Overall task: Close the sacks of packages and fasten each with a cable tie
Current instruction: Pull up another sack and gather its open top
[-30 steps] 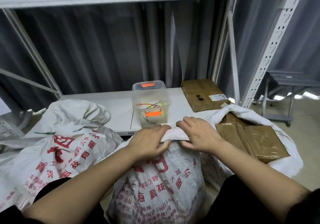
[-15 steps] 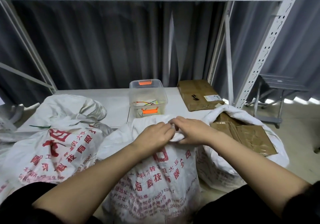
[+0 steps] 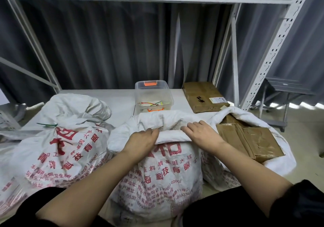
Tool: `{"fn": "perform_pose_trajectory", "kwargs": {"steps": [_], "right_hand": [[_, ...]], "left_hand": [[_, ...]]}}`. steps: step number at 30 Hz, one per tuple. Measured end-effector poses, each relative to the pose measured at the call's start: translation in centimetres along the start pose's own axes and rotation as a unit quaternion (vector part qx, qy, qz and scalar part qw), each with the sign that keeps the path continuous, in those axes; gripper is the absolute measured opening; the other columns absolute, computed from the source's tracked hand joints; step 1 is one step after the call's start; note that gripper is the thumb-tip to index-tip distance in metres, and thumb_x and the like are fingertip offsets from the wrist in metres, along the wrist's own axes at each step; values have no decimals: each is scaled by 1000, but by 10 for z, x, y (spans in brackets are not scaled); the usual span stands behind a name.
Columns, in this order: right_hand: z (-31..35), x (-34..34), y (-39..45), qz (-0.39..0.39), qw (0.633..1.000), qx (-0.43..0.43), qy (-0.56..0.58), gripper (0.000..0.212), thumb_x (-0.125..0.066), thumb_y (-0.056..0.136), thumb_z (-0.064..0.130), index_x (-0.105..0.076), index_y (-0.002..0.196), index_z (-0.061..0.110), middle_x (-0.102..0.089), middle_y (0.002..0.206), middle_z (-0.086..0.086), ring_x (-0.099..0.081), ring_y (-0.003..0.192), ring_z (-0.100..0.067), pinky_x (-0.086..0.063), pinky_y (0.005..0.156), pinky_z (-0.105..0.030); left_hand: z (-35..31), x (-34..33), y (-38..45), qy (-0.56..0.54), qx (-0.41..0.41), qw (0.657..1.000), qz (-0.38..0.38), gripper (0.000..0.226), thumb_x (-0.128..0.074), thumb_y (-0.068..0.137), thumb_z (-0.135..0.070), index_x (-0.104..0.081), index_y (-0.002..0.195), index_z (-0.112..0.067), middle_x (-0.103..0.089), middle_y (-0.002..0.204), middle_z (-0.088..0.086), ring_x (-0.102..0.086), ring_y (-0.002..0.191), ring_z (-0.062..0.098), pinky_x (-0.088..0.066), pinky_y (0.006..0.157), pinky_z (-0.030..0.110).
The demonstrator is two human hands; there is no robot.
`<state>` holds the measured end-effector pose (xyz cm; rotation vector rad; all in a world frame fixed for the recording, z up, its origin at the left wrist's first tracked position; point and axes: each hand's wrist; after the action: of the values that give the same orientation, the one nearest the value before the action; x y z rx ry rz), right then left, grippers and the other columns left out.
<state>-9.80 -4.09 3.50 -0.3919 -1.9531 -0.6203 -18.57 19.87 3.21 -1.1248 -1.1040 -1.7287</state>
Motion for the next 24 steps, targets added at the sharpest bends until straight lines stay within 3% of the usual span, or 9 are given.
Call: {"fn": "perform_pose_trajectory", "kwargs": {"steps": [4,6,9,11,14,17,20,22,24], "right_hand": [[-1,-5,-1,0,1000,-2,13,43,-39,77,44,-50,108,17,-58,84,-2,-55,71,-22,-40,63,-35],[1,-8,-2,10,999,-19,24,54,-35,85,58,-54,112,16,-58,89,-3,-54,76,-23,-40,68,-37],[5,-2,-2,36,992,-54,104,72,-11,91,68,-56,121,21,-55,103,0,-50,95,-21,-39,86,-39],[8,5,2,71,976,-81,189,66,-12,91,66,-54,121,24,-47,110,5,-41,107,-16,-30,96,-34],[12,13,14,141,925,-103,338,32,-47,94,49,-52,113,23,-47,113,6,-44,110,-14,-36,95,-32],[17,16,32,198,898,-68,387,42,-67,85,43,-54,121,25,-55,125,6,-51,115,-15,-41,99,-35],[23,15,44,250,877,-40,410,53,-73,82,33,-57,131,21,-58,133,2,-51,120,-14,-38,103,-30],[26,12,42,244,886,-30,394,42,-69,86,24,-61,127,18,-62,127,-2,-55,116,-18,-41,98,-32],[30,9,32,163,943,-9,290,40,-62,89,21,-59,129,21,-59,123,-5,-56,111,-23,-46,87,-35]], "left_hand": [[10,-3,-5,-32,-40,997,-51,48,-49,75,-46,-59,108,-13,-64,78,2,-59,56,16,-35,44,20],[9,-4,-8,-75,-23,996,-36,59,-32,81,-47,-55,121,-11,-62,94,6,-61,77,21,-44,62,27],[12,-1,-4,-178,34,983,16,55,-26,88,-38,-45,133,-14,-53,111,6,-51,102,21,-36,83,32],[17,-1,-2,-268,55,961,26,38,-45,91,-26,-49,127,-14,-53,113,5,-51,105,20,-39,85,32],[21,1,-1,-294,50,954,26,29,-56,87,-18,-55,115,-15,-56,111,3,-54,103,20,-45,81,35],[14,8,-1,-168,-48,984,-44,28,-58,79,-13,-55,107,-18,-58,99,4,-58,90,24,-47,63,33],[6,7,-4,-43,-140,984,-97,24,-55,77,-15,-47,100,-19,-54,90,7,-56,76,24,-44,43,30],[0,4,-8,-76,-89,992,-54,38,-65,77,-15,-43,107,-19,-53,99,8,-58,81,26,-45,46,31],[-1,4,-9,-135,6,991,4,47,-64,80,-26,-43,122,-21,-47,115,6,-55,98,24,-42,62,29]]}}
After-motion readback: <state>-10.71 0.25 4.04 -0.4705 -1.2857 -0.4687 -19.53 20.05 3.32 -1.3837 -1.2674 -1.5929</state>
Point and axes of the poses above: each hand's wrist, its own y-axis towards the middle knuckle, its own x-axis out of the back of the hand, z = x × y
